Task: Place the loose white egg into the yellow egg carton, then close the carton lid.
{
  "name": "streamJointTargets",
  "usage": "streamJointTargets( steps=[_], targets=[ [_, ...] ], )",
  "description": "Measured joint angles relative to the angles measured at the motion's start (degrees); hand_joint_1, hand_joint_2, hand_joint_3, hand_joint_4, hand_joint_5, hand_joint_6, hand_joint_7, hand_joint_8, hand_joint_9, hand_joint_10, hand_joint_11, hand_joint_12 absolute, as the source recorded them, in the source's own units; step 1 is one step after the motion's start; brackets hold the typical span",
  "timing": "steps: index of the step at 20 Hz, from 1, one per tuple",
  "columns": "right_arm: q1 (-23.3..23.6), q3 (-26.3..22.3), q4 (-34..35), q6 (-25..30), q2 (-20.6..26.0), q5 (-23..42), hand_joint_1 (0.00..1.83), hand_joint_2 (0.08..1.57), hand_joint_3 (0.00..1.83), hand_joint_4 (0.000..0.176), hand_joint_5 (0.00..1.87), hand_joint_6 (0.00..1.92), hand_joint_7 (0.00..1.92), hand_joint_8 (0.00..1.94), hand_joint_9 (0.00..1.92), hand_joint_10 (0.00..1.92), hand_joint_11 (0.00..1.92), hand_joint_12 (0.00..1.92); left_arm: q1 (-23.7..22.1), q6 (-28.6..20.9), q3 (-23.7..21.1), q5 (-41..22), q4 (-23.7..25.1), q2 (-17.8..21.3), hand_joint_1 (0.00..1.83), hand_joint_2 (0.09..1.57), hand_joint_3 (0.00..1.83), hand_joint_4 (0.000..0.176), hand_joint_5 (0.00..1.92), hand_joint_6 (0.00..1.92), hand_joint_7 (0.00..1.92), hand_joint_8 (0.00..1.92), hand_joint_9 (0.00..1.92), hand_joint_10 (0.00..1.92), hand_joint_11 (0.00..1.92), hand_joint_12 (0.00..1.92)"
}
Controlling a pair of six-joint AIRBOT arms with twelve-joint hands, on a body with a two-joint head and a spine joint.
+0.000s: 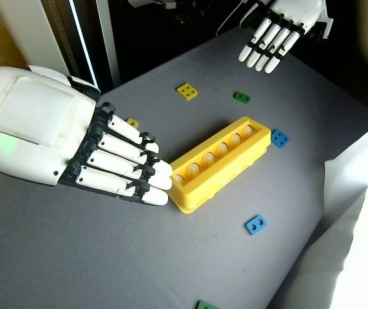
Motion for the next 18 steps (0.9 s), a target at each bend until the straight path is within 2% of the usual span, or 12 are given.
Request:
streamJointTargets(
  steps=[7,8,9,10,11,12,13,14,15,16,17,18],
  targets=[
    [0.0,0.0,0.0,0.0,0.11,-0.07,0.4,0.77,0.0,0.176,0.55,0.01,0.18,0.01,0.0,0.0,0.0,0.0,-0.26,-0.46,-4.0,0.92,-0.17,0.85,0.0,1.37,0.0,0.0,0.29,0.0,0.31,0.0,0.25,0.01,0.11,0.09],
    [0.0,0.0,0.0,0.0,0.11,-0.11,0.43,0.8,0.01,0.176,0.58,0.02,0.2,0.02,0.03,0.01,0.0,0.0,-0.24,-1.09,-4.13,0.98,0.15,0.94,0.0,1.38,0.0,0.0,0.41,0.01,0.45,0.01,0.41,0.02,0.24,0.17],
    [0.0,0.0,0.0,0.0,0.11,-0.09,0.43,0.8,0.01,0.176,0.58,0.02,0.2,0.02,0.03,0.01,0.0,0.0,-0.44,-1.79,-4.46,1.6,0.74,1.11,0.0,1.38,0.0,0.0,0.41,0.01,0.45,0.01,0.41,0.02,0.24,0.17],
    [0.0,0.0,0.02,0.02,0.11,-0.04,0.55,0.88,0.0,0.129,0.77,0.01,0.48,0.01,0.32,0.02,0.01,0.55,-1.75,-5.01,-5.42,3.52,3.15,1.42,0.0,1.44,0.01,0.0,0.74,0.03,0.87,0.06,0.79,0.14,0.43,0.74],
    [0.0,-0.09,0.02,0.02,0.11,-0.02,0.55,0.88,0.0,0.129,0.77,0.01,0.48,0.01,0.32,0.02,0.01,0.55,-1.73,-4.92,-5.53,3.98,2.99,1.25,0.0,1.44,0.01,0.0,0.74,0.03,0.87,0.06,0.79,0.14,0.43,0.74],
    [0.0,-0.13,0.0,0.04,0.11,0.04,0.57,0.9,0.0,0.115,0.8,0.01,0.55,0.01,0.4,0.04,0.0,0.95,-1.68,-3.85,-6.03,5.31,2.51,1.14,0.0,1.46,0.01,0.0,0.83,0.02,0.95,0.1,0.79,0.44,0.4,1.11],
    [0.0,-0.31,-0.02,0.04,0.11,0.02,0.6,0.96,0.0,0.071,0.84,0.02,0.66,0.05,0.56,0.13,0.04,1.35,-1.64,-3.28,-6.38,6.36,1.6,0.94,0.0,1.49,0.02,0.0,0.88,0.1,0.8,0.65,0.62,1.06,0.38,1.52],
    [0.0,-0.35,0.02,0.07,0.11,0.02,0.58,1.05,0.04,0.049,0.94,0.1,0.7,0.48,0.51,0.85,0.15,1.62,-1.36,-3.1,-6.45,7.04,0.81,0.87,0.0,1.54,0.01,0.0,0.66,1.06,0.63,1.37,0.55,1.65,0.45,1.84],
    [0.0,-0.35,0.02,0.07,0.11,0.09,0.54,1.14,0.03,0.036,0.83,0.56,0.58,1.08,0.46,1.34,0.23,1.8,-1.09,-3.02,-6.49,7.3,0.48,0.87,0.0,1.56,0.01,0.0,0.53,1.6,0.58,1.69,0.58,1.87,0.51,1.9],
    [0.0,-0.35,-0.02,0.04,0.17,0.02,0.41,1.27,0.02,0.0,0.63,1.32,0.5,1.6,0.45,1.74,0.36,1.9,-0.76,-3.04,-6.49,7.39,0.48,0.87,0.0,1.57,0.03,0.0,0.56,1.86,0.61,1.88,0.64,1.91,0.57,1.92],
    [0.0,-0.35,0.0,0.07,0.24,-0.07,0.32,1.36,0.02,0.0,0.49,1.73,0.42,1.87,0.41,1.88,0.43,1.92,-0.04,-3.15,-6.49,7.37,0.31,0.87,0.05,1.57,0.04,0.0,0.59,1.91,0.66,1.91,0.68,1.92,0.6,1.92],
    [0.0,-0.35,0.04,0.07,0.24,-0.04,0.29,1.45,0.02,0.028,0.72,1.91,0.68,1.94,0.65,1.92,0.69,1.92,0.63,-3.15,-6.45,7.39,0.35,0.76,0.22,1.56,0.01,0.0,0.67,1.92,0.75,1.92,0.71,1.92,0.66,1.92]
  ],
)
